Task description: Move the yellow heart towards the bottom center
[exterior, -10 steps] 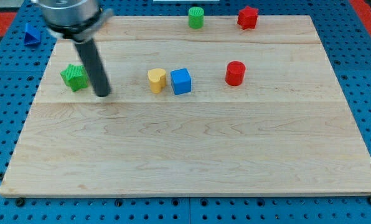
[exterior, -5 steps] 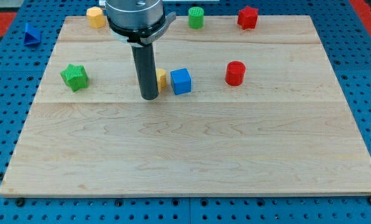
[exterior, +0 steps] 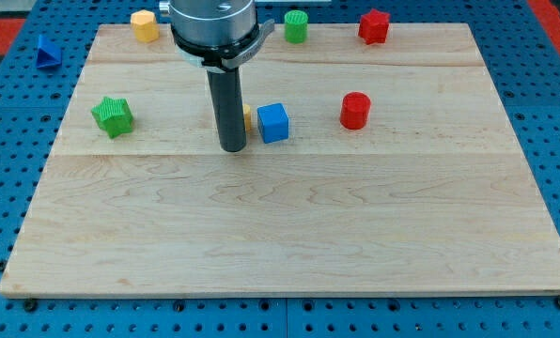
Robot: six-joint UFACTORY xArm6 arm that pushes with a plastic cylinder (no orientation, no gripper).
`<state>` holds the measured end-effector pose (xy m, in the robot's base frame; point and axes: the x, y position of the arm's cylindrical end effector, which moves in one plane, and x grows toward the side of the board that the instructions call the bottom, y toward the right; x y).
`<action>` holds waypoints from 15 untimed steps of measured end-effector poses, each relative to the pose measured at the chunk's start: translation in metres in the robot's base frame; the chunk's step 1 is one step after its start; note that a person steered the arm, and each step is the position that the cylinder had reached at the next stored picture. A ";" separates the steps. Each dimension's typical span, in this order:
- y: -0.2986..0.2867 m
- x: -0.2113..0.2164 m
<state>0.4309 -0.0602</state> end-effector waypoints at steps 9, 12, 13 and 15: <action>0.045 -0.007; -0.027 -0.045; -0.039 0.013; -0.027 0.021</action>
<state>0.4521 -0.0871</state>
